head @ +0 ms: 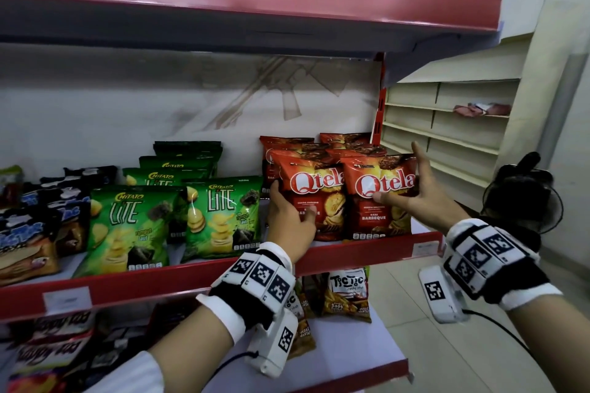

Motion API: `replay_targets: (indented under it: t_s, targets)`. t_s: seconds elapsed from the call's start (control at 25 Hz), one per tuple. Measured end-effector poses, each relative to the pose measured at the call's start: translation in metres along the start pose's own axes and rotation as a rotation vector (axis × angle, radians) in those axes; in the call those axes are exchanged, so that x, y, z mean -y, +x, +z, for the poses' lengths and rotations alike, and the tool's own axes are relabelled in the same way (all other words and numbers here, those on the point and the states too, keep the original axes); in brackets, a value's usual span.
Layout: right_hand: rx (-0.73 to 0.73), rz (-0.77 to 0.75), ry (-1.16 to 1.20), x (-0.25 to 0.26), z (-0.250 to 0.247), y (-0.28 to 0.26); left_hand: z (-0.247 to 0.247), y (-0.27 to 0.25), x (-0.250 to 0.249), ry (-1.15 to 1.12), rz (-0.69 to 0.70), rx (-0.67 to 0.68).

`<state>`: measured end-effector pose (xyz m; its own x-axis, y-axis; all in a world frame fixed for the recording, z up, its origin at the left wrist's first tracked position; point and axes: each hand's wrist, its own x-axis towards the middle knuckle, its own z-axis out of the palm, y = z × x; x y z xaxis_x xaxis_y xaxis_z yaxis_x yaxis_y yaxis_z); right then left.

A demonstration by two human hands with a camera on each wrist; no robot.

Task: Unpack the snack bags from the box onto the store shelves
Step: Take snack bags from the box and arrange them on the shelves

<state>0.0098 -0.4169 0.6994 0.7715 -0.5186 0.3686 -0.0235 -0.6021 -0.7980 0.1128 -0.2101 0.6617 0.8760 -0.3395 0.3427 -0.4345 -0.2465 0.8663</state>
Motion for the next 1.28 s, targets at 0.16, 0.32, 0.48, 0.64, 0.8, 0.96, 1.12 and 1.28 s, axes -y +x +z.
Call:
replay_targets:
  t_s: [0.16, 0.32, 0.48, 0.64, 0.8, 0.96, 1.12, 1.28]
  targets:
    - [-0.093, 0.073, -0.126, 0.013, 0.004, -0.008, -0.013, -0.013, 0.000, 0.058, 0.079, 0.014]
    - [-0.449, -0.075, -0.168, 0.042, 0.023, -0.028, -0.048, -0.024, 0.007, 0.136, 0.198, -0.104]
    - [-0.282, -0.228, -0.017, 0.085, 0.081, -0.052, -0.113, -0.027, 0.026, 0.348, 0.200, -0.414]
    - [0.176, -0.103, -0.128, 0.113, 0.165, -0.060, -0.181, -0.018, 0.058, 0.561, -0.166, -0.470]
    - [0.269, 0.078, -0.257, 0.119, 0.212, -0.051, -0.216, -0.011, 0.080, 0.403, -0.273, -0.282]
    - [0.137, 0.128, -0.148, 0.124, 0.218, -0.044, -0.221, -0.005, 0.088, 0.361, -0.192, -0.324]
    - [-0.152, -0.049, -0.224, 0.141, 0.204, -0.038, -0.214, -0.004, 0.086, 0.382, -0.094, -0.454]
    - [-0.223, -0.106, -0.506, 0.167, 0.208, -0.017, -0.209, 0.012, 0.077, 0.344, -0.107, -0.496]
